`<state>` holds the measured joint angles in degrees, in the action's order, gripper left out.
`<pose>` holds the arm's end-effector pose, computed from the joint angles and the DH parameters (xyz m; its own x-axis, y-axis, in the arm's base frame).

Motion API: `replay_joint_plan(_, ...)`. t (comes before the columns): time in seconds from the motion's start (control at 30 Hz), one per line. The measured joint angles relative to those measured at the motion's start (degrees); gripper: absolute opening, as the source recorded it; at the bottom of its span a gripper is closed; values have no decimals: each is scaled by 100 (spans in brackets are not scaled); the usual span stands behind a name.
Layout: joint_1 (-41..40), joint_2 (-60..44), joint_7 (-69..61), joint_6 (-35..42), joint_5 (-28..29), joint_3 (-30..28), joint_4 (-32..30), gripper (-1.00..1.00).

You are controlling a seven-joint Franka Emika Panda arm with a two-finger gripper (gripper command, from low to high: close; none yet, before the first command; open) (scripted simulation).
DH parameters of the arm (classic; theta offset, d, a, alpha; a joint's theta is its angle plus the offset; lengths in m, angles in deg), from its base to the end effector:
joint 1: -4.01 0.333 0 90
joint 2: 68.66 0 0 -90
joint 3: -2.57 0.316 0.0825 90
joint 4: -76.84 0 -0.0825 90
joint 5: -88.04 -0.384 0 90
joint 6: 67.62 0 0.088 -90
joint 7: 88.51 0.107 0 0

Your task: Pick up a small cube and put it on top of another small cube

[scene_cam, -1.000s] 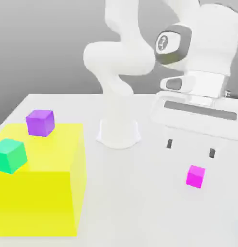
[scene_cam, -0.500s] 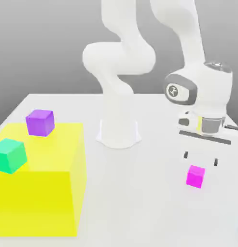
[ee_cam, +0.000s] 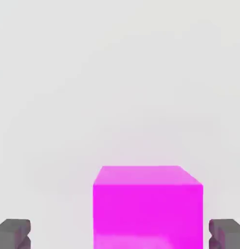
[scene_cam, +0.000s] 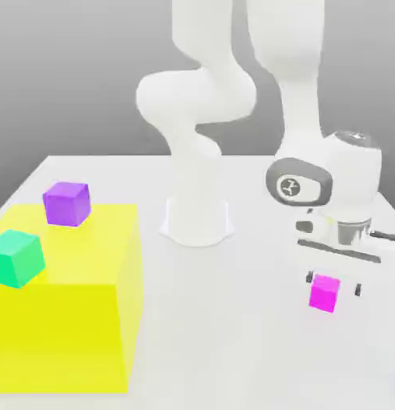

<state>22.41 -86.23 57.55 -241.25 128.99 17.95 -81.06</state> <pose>0.2613 0.2490 0.1301 0.3055 -0.9522 -0.0085 -0.9522 -0.3054 -0.0031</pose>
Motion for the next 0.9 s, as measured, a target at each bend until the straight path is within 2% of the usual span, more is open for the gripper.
replay_joint_plan(0.03, 158, -74, 123, -50, 158, -194, 23, -100)
replay_joint_plan(0.27, 176, -76, 114, -66, 149, -211, 22, -100)
replay_joint_plan(0.5, -1067, 548, -966, 321, -1279, 1370, -174, -100)
replay_joint_plan(0.67, -1699, 1004, -1817, 557, -2427, 2277, -322, -100)
replay_joint_plan(0.8, -1909, 1329, -2391, 725, -3198, 2669, -438, -100)
replay_joint_plan(0.9, -1920, 1524, -2674, 837, -3564, 2763, -528, -100)
